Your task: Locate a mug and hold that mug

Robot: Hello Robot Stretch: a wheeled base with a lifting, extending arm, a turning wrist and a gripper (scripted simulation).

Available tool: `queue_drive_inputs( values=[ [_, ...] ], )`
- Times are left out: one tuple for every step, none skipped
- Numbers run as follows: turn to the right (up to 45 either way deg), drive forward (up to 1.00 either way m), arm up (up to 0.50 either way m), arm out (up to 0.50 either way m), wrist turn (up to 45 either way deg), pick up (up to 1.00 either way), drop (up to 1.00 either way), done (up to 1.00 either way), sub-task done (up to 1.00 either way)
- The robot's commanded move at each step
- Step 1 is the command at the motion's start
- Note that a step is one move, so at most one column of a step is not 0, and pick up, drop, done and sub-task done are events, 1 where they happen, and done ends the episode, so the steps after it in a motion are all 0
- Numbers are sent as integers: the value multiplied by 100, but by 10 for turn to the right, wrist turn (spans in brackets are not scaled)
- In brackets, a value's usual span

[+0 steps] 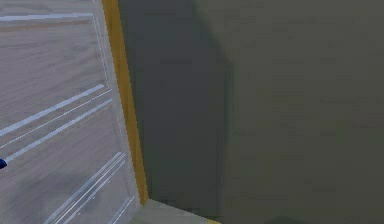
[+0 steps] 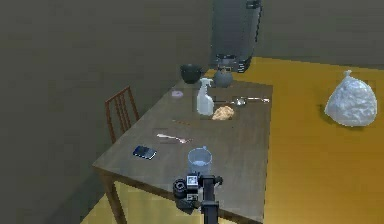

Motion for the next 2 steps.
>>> queue_drive_inputs(
  values=[
    [0,0,10,0,0,0,0,0,0],
    [0,0,0,0,0,0,0,100,0]
  ],
)
